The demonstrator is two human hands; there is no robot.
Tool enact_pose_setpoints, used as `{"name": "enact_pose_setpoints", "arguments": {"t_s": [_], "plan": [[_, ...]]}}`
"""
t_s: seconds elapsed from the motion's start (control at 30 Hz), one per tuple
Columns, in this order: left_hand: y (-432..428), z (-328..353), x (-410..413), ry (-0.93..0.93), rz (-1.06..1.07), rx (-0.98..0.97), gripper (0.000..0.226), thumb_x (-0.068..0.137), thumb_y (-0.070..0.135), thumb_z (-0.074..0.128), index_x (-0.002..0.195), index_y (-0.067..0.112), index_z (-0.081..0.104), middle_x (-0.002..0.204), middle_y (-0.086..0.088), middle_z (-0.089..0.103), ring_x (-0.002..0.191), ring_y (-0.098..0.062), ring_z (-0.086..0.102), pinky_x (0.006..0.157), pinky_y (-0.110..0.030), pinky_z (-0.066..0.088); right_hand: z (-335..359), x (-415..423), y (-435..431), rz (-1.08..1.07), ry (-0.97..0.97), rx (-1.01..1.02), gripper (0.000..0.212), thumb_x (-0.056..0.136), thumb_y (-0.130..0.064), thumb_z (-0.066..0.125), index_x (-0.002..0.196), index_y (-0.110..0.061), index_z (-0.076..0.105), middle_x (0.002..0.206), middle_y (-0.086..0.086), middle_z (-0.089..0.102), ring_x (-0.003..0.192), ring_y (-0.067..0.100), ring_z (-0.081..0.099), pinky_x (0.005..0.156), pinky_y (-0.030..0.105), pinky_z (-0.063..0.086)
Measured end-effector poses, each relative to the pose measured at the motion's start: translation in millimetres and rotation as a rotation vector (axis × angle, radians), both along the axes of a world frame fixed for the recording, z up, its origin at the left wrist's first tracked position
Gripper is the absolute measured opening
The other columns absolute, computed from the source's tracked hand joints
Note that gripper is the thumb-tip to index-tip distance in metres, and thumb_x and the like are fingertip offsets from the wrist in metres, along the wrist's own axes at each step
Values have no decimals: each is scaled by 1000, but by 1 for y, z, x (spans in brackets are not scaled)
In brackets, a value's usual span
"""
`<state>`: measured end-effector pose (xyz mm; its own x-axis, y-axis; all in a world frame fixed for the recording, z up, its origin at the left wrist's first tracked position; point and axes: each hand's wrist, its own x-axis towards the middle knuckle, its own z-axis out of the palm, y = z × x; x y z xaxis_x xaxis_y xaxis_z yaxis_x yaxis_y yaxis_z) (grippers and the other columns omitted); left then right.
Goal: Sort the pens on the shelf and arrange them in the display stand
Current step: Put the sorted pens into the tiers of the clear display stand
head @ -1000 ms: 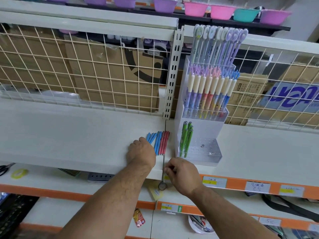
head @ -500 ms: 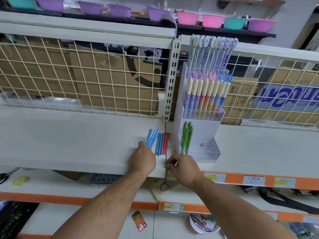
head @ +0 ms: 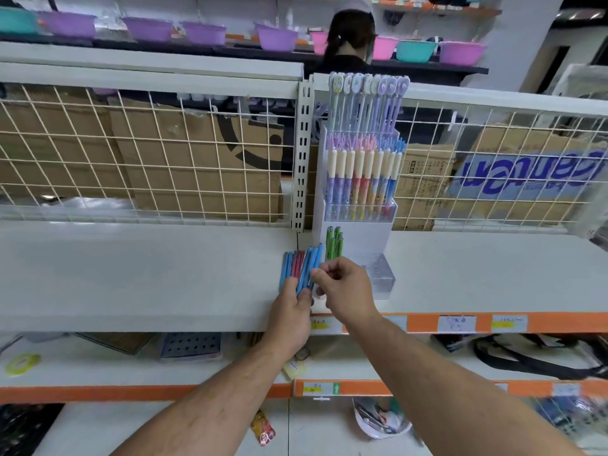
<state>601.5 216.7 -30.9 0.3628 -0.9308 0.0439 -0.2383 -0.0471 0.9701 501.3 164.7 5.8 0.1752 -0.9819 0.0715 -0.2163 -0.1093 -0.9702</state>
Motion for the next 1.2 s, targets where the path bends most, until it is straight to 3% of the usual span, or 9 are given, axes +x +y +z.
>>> {"name": "enact_pose_setpoints", "arguments": {"t_s": [0.1,0.17,0.33,0.47,0.57,0.7,0.87,1.0,1.2], "plan": [[0,5,-14,54,-24,-47,12,106,17,39,108,21,50,84,-4,54,68,-11,47,58,-26,42,4,-14,-3,22,-17,-19,10,89,-13,71,84,-9,63,71,8,67,60,16,65,52,28,47],[0,7,-25,93,-14,-60,13,106,17,39,104,18,51,78,-1,52,67,-11,47,55,-20,42,7,-24,-6,48,-20,-21,7,90,-9,68,86,-10,63,71,7,66,61,16,63,52,26,47],[-9,0,-45,142,78,-65,17,106,19,39,96,9,48,78,-10,54,70,-22,52,59,-33,46,12,-51,-15,97,14,-16,12,89,-6,63,82,-15,61,66,2,62,62,15,60,52,27,45],[-19,-6,-49,117,172,-78,16,105,15,40,96,5,49,72,-5,61,66,-17,56,59,-24,48,12,-72,-28,119,55,-18,9,86,-6,63,80,-12,60,63,0,61,61,15,59,55,30,45],[-29,-12,-45,97,247,-53,15,104,16,42,94,12,52,70,5,65,66,-9,56,69,-33,52,14,-83,-45,119,85,-54,10,86,-8,62,78,-14,60,64,-1,63,66,22,64,59,34,50],[-43,-18,-35,104,316,-51,18,104,17,43,90,21,53,67,7,65,70,-17,55,77,-41,50,21,-90,-70,123,103,-85,11,90,-10,62,81,-15,61,70,0,66,75,25,69,62,36,53],[-58,-17,-24,80,378,-47,19,105,18,41,90,21,52,73,-1,63,66,-13,55,65,-30,46,25,-85,-99,97,122,-171,10,92,-15,62,85,-20,58,82,7,68,83,31,68,71,52,59],[-65,-23,-14,65,354,-14,18,105,19,41,92,19,52,74,-7,64,63,-15,56,62,-30,47,28,-76,-109,74,139,-238,15,94,-11,61,84,-20,54,79,8,65,79,31,65,71,46,56],[-65,-33,-4,70,318,7,17,104,23,42,91,23,53,67,0,64,63,-15,56,66,-38,49,26,-57,-114,109,234,-298,11,96,-13,58,88,-20,55,77,-4,63,68,14,58,66,32,50]]}}
